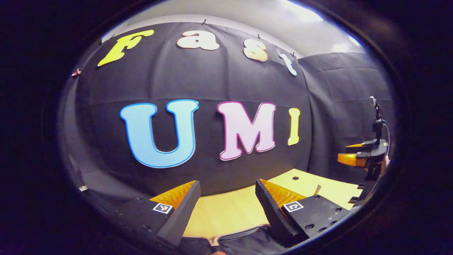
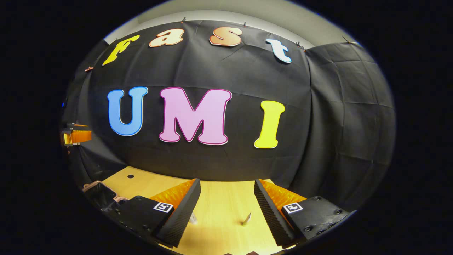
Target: First open the suitcase, pack the skin care products into it, and then close the suitcase.
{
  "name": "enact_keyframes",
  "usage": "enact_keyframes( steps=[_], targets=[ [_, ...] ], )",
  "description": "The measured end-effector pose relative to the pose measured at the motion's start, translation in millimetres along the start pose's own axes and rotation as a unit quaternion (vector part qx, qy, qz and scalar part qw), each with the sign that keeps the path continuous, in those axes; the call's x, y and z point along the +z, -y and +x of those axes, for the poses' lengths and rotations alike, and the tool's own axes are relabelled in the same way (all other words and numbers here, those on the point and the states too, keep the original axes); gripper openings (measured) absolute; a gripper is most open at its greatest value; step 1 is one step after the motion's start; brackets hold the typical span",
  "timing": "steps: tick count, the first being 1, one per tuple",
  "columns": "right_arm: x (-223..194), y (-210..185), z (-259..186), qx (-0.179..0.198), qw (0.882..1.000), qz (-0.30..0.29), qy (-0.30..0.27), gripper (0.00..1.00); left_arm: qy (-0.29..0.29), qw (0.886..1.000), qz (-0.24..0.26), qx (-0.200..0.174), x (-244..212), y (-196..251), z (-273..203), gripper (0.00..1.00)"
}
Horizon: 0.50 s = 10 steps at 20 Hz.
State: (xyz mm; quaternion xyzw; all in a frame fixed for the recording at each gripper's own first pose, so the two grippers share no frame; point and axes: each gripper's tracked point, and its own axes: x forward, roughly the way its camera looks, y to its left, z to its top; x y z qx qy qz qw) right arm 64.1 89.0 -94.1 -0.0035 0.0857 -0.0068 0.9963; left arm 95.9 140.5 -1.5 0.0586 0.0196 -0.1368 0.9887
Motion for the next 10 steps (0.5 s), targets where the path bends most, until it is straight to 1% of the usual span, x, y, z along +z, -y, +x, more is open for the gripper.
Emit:
enact_keyframes(
  steps=[2, 3, 4, 5, 8, 10],
  targets=[
    [-5.3, 1.9, 1.7, 0.011, 1.000, -0.009, -0.002, 0.96, -0.013, 0.999, -0.012, -0.032, -12.4, 51.8, 16.2, 0.98],
    [-11.0, 4.7, 2.6, 0.017, 1.000, -0.014, -0.009, 0.96, -0.027, 0.999, -0.013, -0.038, -23.0, 73.0, 26.2, 0.98],
    [-14.2, 6.2, 3.7, 0.026, 1.000, -0.014, -0.011, 0.94, -0.035, 0.998, -0.012, -0.045, -31.2, 88.4, 35.1, 0.98],
    [-15.6, 9.1, 5.8, 0.030, 0.999, -0.014, -0.010, 0.96, -0.041, 0.998, -0.010, -0.052, -37.8, 107.1, 44.3, 0.98],
    [-33.3, 21.0, 15.5, 0.042, 0.999, -0.003, -0.033, 0.96, -0.084, 0.994, 0.008, -0.070, -85.5, 158.7, 69.4, 0.98],
    [-37.2, 34.5, 21.8, 0.043, 0.999, -0.008, -0.033, 0.96, -0.121, 0.990, 0.005, -0.070, -123.8, 182.1, 80.1, 0.98]
  ],
)
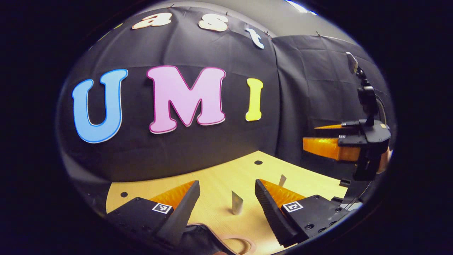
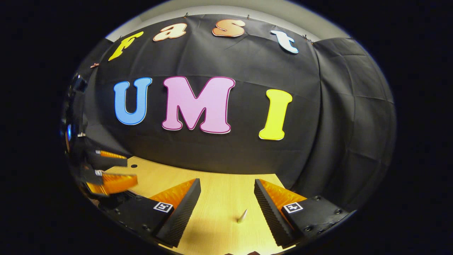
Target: First open the suitcase, pack the skin care products into it, and then close the suitcase.
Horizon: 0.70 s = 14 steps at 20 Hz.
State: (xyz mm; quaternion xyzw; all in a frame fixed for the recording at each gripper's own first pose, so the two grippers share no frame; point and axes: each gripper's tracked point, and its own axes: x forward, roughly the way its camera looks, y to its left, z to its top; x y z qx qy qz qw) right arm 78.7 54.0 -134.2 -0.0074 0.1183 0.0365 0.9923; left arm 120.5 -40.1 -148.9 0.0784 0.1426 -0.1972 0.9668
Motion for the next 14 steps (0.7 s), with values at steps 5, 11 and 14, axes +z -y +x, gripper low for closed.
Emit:
enact_keyframes(
  steps=[5, 11, 14],
  targets=[
    [-25.0, 36.0, 22.8, 0.002, 1.000, 0.017, -0.011, 0.96, -0.092, 0.996, 0.008, 0.019, -93.6, 20.7, 78.4, 0.98],
    [-105.9, 72.6, 50.9, 0.006, 0.996, 0.042, -0.082, 0.96, -0.173, 0.983, -0.004, 0.056, -179.5, 22.9, 162.5, 0.98],
    [-140.8, 85.2, 56.6, 0.012, 0.992, 0.036, -0.116, 0.96, -0.194, 0.978, 0.000, 0.075, -198.3, 14.0, 194.2, 0.98]
  ],
)
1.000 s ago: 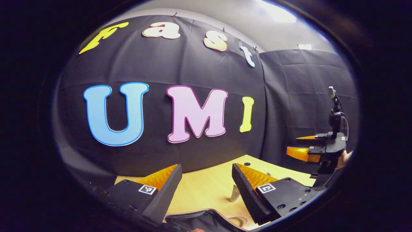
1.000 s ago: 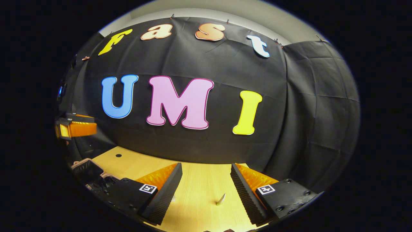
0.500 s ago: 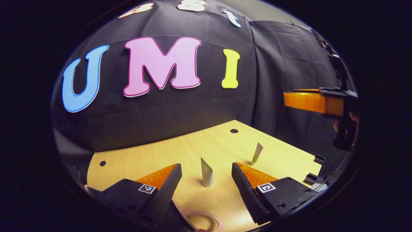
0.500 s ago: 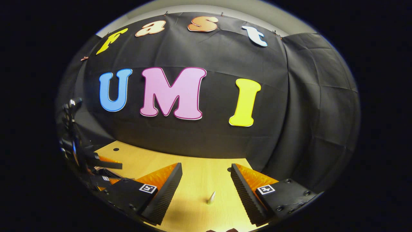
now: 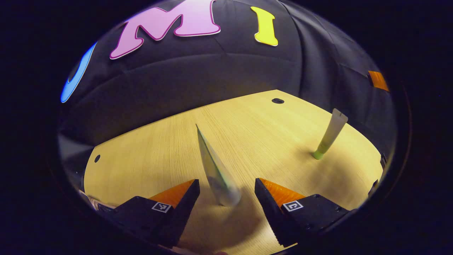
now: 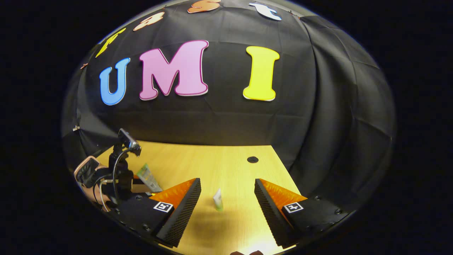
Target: First open the suitcase, pack the skin care products into it, and then close the suitcase.
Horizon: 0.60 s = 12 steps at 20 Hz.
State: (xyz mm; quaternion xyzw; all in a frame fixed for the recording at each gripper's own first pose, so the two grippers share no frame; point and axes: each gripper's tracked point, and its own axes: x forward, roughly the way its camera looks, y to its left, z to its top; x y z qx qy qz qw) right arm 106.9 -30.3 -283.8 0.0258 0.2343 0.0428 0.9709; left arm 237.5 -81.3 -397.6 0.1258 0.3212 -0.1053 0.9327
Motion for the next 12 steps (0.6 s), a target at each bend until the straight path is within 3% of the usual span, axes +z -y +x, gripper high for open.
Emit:
enact_keyframes(
  steps=[3, 4, 6, 12],
  targets=[
    [-26.9, 3.3, 17.3, 0.011, 1.000, 0.007, -0.028, 0.97, -0.015, 1.000, -0.009, -0.007, -1.8, 6.8, 20.3, 0.98],
    [-36.3, 1.0, 23.9, 0.017, 0.999, 0.012, -0.040, 0.97, -0.018, 1.000, -0.007, 0.011, -1.3, 3.5, 24.4, 0.89],
    [-53.7, -8.8, 34.8, 0.032, 0.998, 0.019, -0.056, 0.98, -0.021, 1.000, 0.001, 0.010, 1.9, 7.2, 29.2, 0.48],
    [-123.0, -20.6, 83.3, 0.055, 0.990, 0.010, -0.133, 0.99, -0.026, 1.000, 0.012, -0.011, 4.3, 20.9, 2.0, 0.44]
  ],
)
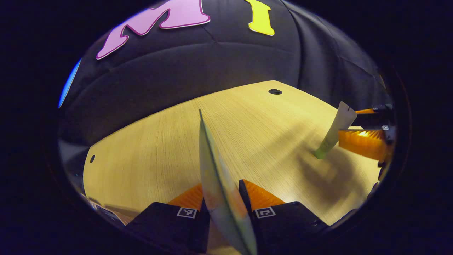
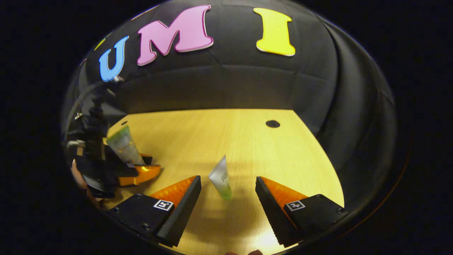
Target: First open the suitcase, pack the skin care products into it, and then close the suitcase.
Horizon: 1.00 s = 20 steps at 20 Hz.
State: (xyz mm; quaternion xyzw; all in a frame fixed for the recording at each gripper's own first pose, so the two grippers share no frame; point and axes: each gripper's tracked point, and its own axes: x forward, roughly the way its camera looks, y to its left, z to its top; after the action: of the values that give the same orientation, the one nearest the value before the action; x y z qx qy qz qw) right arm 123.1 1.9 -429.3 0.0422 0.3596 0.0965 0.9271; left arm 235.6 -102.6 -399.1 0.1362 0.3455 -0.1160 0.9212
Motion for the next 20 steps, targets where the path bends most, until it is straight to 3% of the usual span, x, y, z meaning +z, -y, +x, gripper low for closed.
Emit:
enact_keyframes(
  steps=[7, 9, 11, 13, 17, 20],
  targets=[
    [-20.0, -7.6, 48.2, 0.004, 1.000, 0.012, -0.017, 0.99, 0.014, 0.999, -0.035, -0.004, 12.0, -0.2, -60.3, 0.44],
    [-18.0, -5.6, 53.6, 0.002, 0.999, 0.031, -0.021, 0.91, 0.019, 0.999, -0.035, 0.003, 13.1, -9.9, -86.9, 0.46],
    [-21.5, -5.1, 52.0, 0.003, 0.998, 0.048, -0.030, 0.29, -0.007, 0.998, -0.059, 0.014, 1.8, -20.3, -123.6, 0.46],
    [-22.2, -9.5, 38.9, 0.007, 0.998, 0.053, -0.038, 0.31, -0.019, 0.995, -0.095, -0.004, -5.0, -24.0, -162.8, 0.45],
    [-7.2, -33.4, -0.6, 0.023, 0.999, 0.035, -0.021, 0.31, -0.065, 0.989, -0.130, 0.027, -42.6, -83.3, -224.7, 0.44],
    [6.1, -71.0, -40.4, 0.052, 0.998, 0.021, -0.006, 0.31, -0.155, 0.972, -0.172, 0.049, -94.2, -124.2, -261.5, 0.44]
  ],
)
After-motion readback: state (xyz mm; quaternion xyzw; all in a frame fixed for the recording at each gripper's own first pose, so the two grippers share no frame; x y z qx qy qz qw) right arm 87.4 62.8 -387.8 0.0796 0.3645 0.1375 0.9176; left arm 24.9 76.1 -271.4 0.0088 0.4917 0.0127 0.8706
